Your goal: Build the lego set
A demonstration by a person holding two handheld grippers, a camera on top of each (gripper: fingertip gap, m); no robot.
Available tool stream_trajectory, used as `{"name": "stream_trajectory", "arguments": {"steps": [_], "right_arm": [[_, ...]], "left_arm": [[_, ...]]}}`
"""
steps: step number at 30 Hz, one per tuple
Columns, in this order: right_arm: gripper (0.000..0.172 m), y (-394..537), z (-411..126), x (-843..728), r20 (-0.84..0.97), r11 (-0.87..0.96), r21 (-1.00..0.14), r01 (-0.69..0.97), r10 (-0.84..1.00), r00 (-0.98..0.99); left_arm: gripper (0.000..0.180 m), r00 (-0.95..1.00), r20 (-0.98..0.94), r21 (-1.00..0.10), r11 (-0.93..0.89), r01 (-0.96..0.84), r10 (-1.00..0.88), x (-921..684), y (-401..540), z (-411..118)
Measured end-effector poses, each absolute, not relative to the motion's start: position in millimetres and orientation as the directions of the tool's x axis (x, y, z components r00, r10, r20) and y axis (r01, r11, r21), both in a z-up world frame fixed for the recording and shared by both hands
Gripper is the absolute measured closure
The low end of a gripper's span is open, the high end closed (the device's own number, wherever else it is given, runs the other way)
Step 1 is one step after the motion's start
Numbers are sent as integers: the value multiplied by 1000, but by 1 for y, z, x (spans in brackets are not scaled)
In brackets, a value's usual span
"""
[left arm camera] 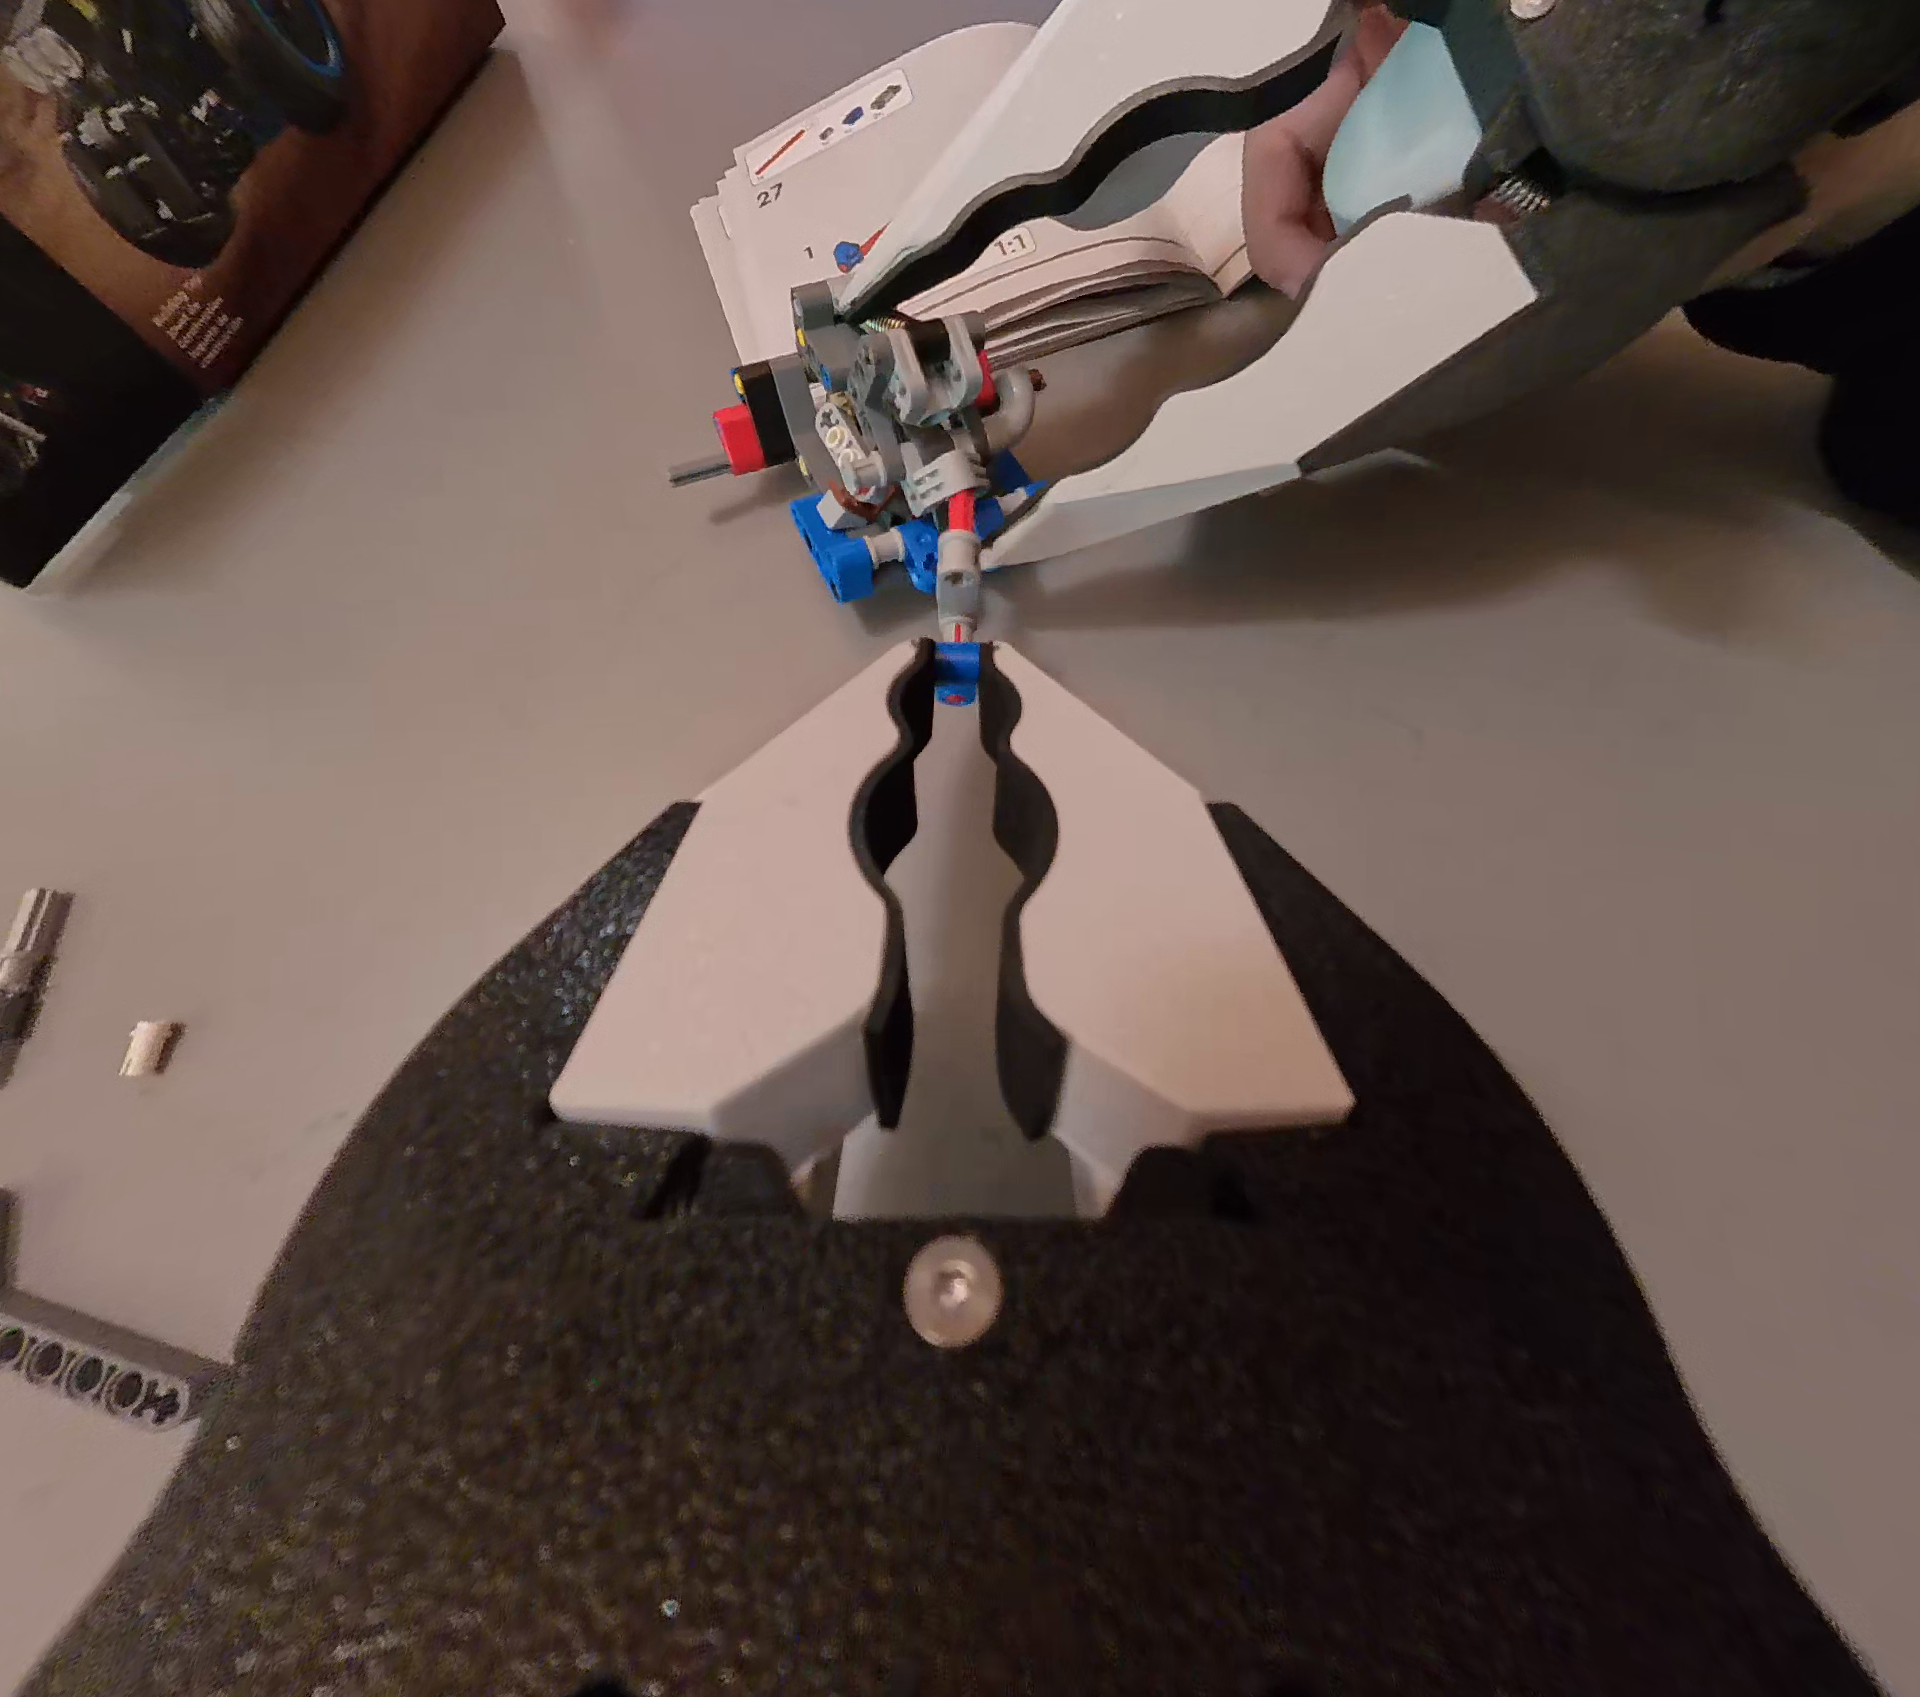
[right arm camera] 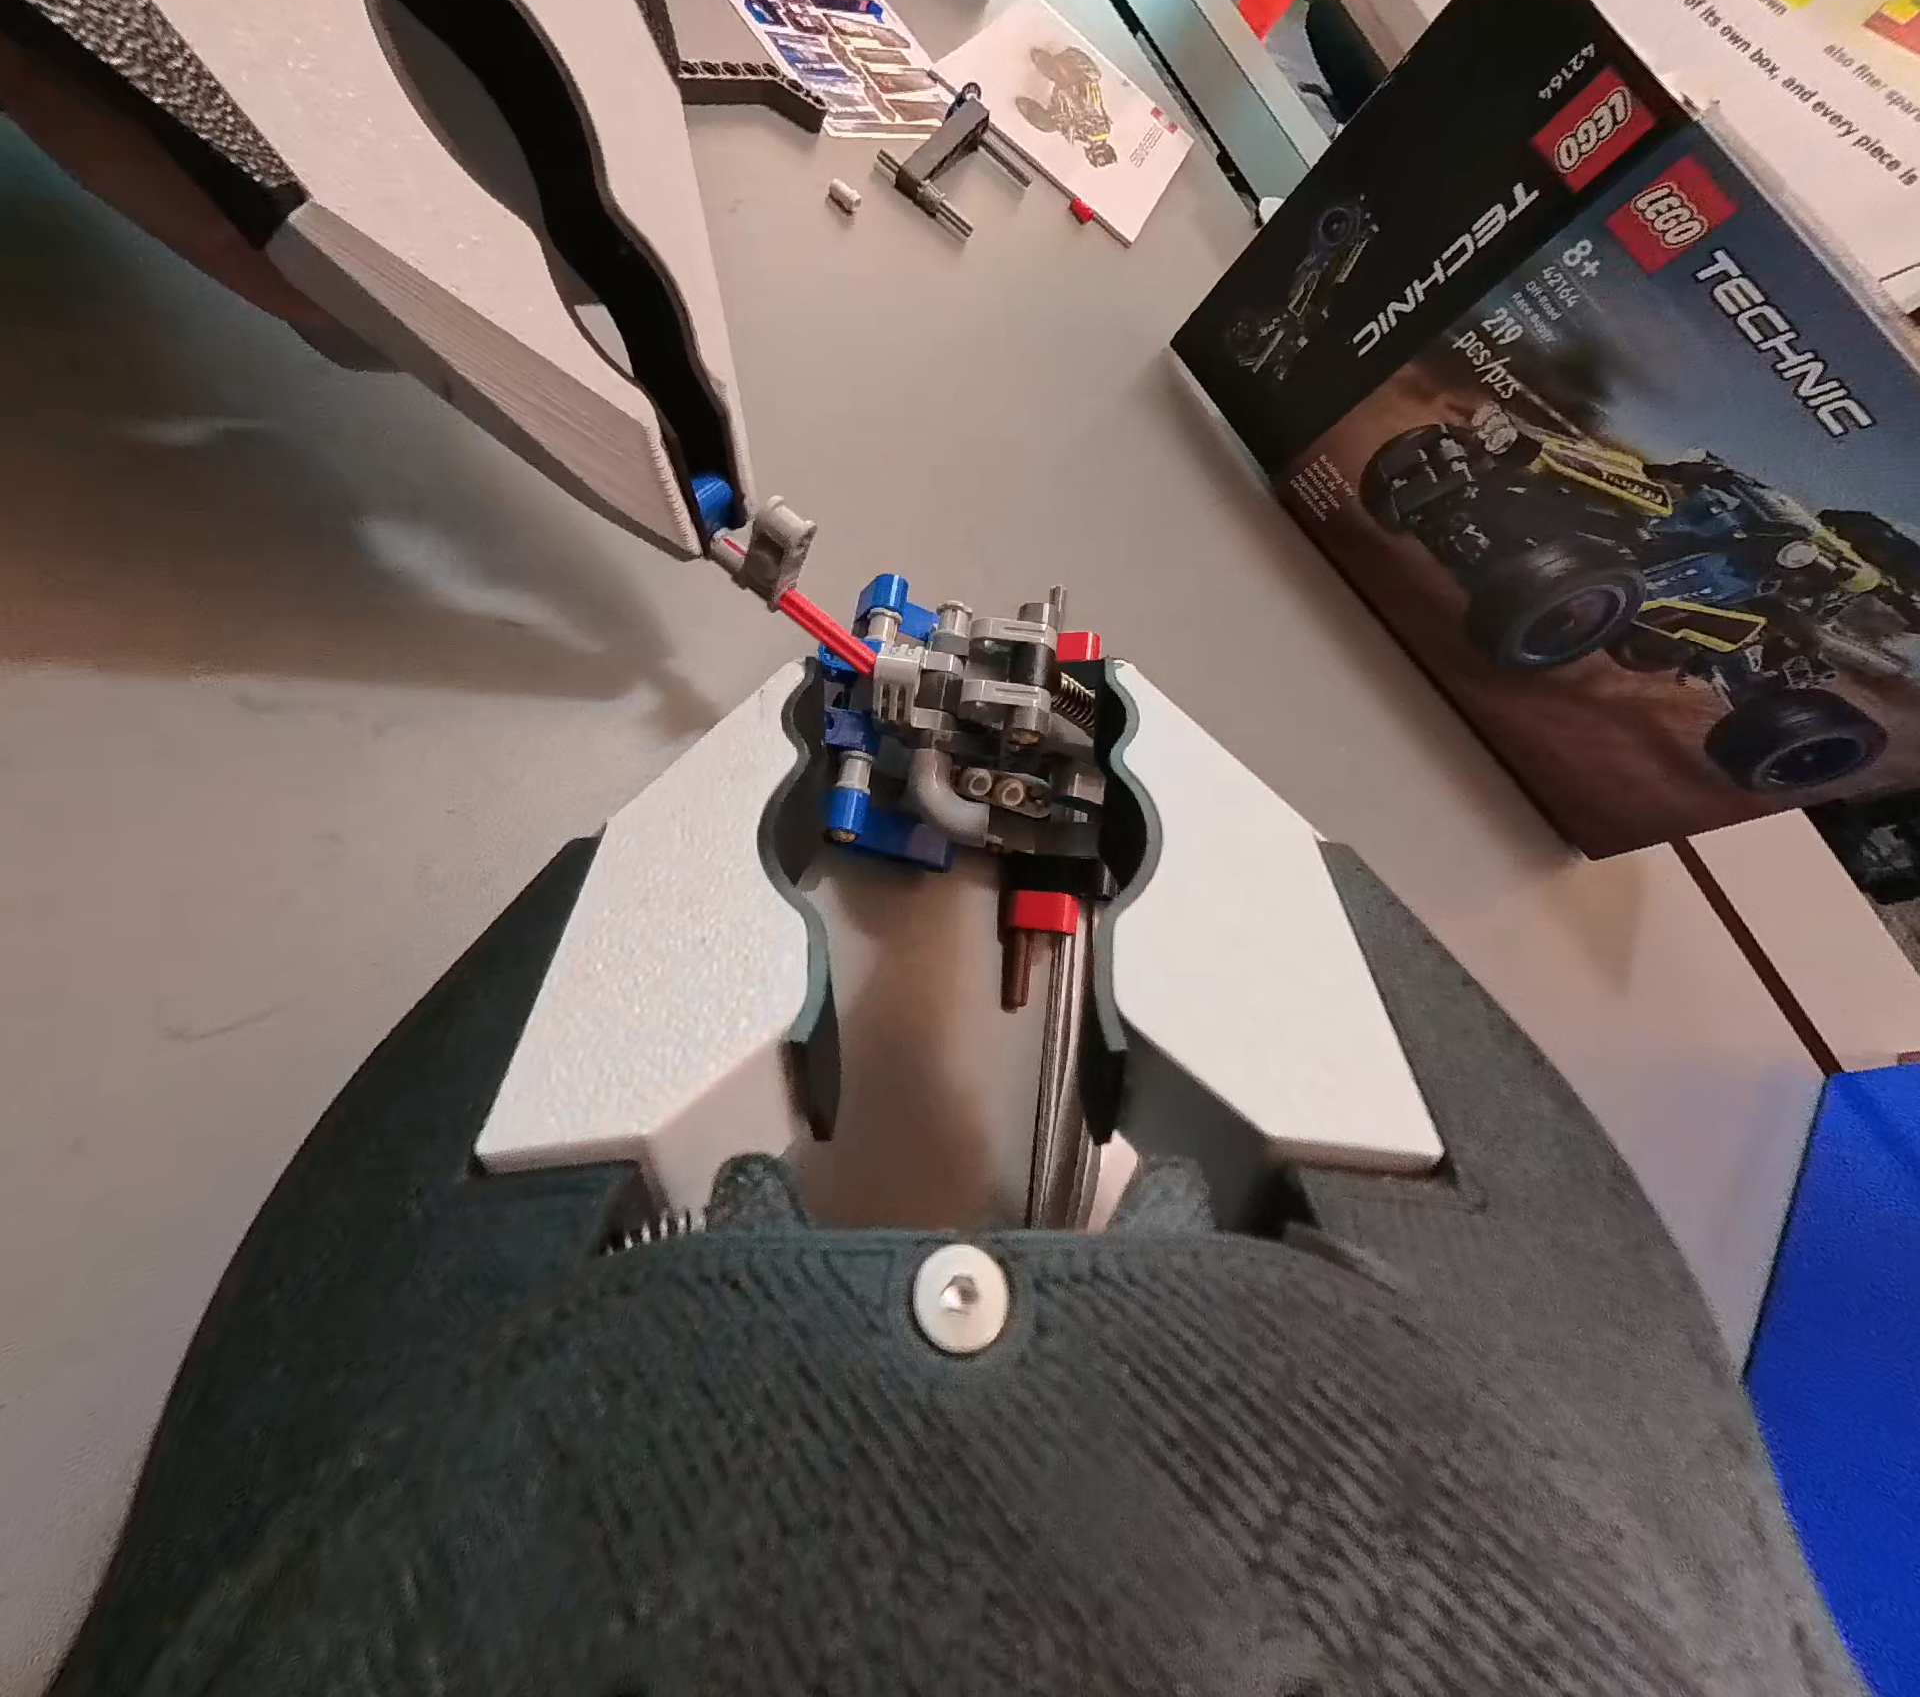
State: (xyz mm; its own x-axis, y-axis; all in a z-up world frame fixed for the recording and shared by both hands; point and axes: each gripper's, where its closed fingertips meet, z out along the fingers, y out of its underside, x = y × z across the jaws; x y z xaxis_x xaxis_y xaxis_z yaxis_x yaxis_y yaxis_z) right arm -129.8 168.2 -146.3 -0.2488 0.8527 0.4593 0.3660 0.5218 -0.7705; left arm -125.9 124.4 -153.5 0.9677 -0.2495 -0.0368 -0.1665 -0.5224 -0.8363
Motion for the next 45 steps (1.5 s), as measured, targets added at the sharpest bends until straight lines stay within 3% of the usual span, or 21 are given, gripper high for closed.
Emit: {"name": "stream_trajectory", "arguments": {"steps": [12,16,29,33,45], "right_arm": [[124,170,-147,-132,481,534,-764,363,846,-231],[132,169,-145,-132,508,559,-753,348,829,-233],[123,162,-148,-129,531,600,-726,336,800,-280],[120,159,-147,-128,539,610,-726,319,792,-288],[116,160,-142,-124,554,620,-724,301,784,-282]], "left_arm": [[174,965,-98,-802,-554,-222,-244,-119,125,-166],[174,956,-165,-786,-553,-277,-244,-120,129,-166],[174,946,-177,-757,-576,-308,-273,-117,125,-177],[163,942,-163,-734,-602,-314,-292,-114,123,-183],[152,943,-160,-740,-597,-309,-290,-113,120,-181]]}}
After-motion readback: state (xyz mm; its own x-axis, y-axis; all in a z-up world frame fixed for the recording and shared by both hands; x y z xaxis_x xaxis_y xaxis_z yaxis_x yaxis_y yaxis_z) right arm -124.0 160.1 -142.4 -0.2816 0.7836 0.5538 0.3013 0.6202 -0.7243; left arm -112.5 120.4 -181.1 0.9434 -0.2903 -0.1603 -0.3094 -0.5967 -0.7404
